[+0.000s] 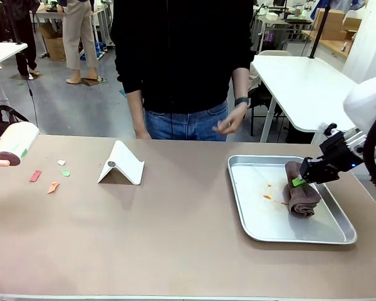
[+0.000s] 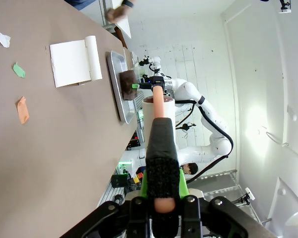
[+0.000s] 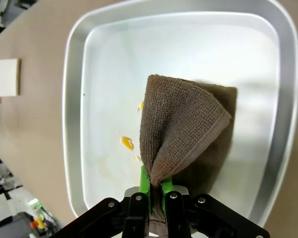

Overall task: Clean the surface of the table.
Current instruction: If a person points to the right, clean the right side of the table with your right hand, and if they point to the left, clean the left side with your left hand.

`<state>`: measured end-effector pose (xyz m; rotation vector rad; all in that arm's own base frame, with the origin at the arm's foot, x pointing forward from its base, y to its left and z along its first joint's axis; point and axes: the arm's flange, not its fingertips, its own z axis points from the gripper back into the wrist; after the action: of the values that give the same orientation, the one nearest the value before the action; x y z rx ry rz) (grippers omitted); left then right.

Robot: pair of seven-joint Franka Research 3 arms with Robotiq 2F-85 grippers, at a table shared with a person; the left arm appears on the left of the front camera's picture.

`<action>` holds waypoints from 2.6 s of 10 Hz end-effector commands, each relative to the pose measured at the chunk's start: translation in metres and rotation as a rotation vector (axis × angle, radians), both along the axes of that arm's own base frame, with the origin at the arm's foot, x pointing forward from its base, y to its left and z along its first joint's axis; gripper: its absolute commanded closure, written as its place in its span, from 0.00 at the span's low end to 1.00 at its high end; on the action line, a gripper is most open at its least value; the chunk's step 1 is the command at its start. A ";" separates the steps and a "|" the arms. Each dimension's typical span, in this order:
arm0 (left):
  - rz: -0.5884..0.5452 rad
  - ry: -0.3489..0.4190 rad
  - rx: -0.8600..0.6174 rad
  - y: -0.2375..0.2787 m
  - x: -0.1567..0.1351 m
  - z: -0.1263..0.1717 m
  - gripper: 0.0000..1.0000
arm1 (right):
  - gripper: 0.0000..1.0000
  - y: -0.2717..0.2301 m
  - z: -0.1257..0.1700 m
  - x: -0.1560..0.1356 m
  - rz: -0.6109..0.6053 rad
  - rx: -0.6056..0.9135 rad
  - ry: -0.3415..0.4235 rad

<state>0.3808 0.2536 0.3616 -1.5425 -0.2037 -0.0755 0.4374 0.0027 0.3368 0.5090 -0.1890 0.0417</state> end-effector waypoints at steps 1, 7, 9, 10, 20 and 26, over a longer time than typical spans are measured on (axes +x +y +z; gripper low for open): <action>-0.005 -0.019 -0.013 0.001 -0.003 0.004 1.00 | 0.89 0.014 -0.007 0.012 0.013 0.042 0.002; -0.005 -0.019 -0.013 0.001 -0.003 0.004 1.00 | 0.89 0.064 -0.030 0.027 0.107 0.040 0.050; -0.005 -0.019 -0.013 0.001 -0.003 0.004 1.00 | 0.89 0.085 -0.034 0.027 0.169 0.021 0.060; -0.005 -0.019 -0.013 0.001 -0.003 0.004 1.00 | 0.89 0.097 -0.035 0.026 0.206 0.009 0.062; -0.005 -0.019 -0.013 0.001 -0.003 0.004 1.00 | 0.89 0.092 -0.040 0.028 0.116 -0.207 0.046; -0.005 -0.019 -0.013 0.001 -0.003 0.004 1.00 | 0.89 0.034 -0.035 0.027 -0.078 -0.313 0.058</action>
<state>0.3808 0.2537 0.3616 -1.5428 -0.2036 -0.0756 0.4696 0.0520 0.3087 0.2626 -0.1421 0.0344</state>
